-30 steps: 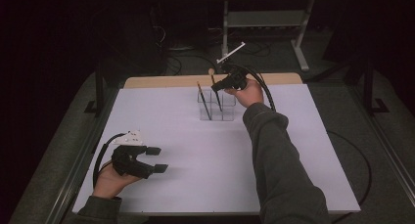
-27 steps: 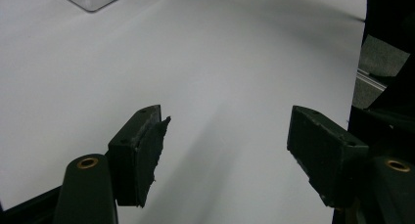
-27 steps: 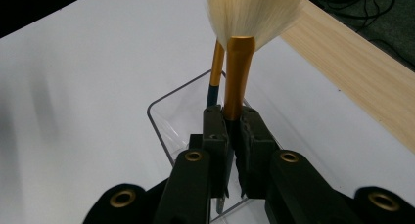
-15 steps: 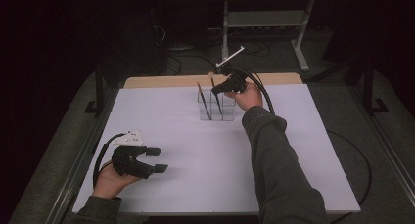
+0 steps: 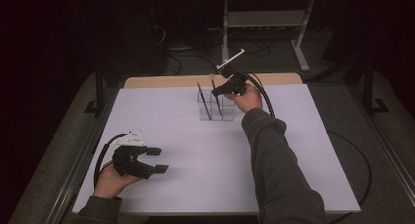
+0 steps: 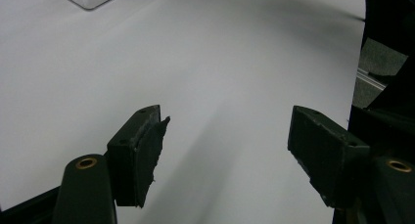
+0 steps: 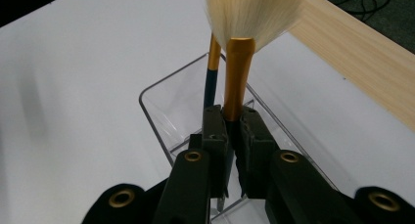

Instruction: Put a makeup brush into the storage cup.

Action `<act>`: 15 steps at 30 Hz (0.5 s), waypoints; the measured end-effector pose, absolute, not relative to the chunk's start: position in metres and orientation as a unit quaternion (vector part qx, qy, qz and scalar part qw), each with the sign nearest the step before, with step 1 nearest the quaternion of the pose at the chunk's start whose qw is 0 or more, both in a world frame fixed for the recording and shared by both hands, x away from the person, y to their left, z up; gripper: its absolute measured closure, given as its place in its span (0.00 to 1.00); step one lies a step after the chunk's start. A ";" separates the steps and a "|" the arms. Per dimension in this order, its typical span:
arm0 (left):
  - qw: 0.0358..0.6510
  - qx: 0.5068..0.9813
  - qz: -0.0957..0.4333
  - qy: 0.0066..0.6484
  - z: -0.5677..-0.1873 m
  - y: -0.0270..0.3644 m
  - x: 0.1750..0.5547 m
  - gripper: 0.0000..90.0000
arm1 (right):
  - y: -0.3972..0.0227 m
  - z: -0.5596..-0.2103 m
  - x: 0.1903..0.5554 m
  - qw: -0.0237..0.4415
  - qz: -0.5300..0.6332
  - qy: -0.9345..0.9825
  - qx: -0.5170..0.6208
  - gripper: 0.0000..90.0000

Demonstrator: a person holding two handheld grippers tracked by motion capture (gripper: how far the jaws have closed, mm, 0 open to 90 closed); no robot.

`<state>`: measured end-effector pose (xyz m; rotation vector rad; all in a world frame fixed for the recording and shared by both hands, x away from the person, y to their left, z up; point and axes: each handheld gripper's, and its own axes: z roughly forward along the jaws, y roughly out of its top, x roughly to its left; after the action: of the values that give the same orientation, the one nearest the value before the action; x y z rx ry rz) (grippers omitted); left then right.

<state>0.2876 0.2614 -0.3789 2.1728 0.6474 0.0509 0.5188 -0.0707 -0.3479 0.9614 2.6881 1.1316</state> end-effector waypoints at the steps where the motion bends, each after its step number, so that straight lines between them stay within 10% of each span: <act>1: 0.423 0.868 0.020 0.259 -0.379 0.261 0.288 0.32 | -0.071 -0.349 0.518 0.033 0.368 0.873 0.318 0.92; 15: 0.422 0.868 0.021 0.259 -0.380 0.261 0.288 0.32 | -0.073 -0.356 0.514 0.032 0.363 0.874 0.321 0.90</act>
<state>0.2880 0.2608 -0.3797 2.1740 0.6490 0.0535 0.5144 -0.0727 -0.3556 0.9900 2.6921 1.1172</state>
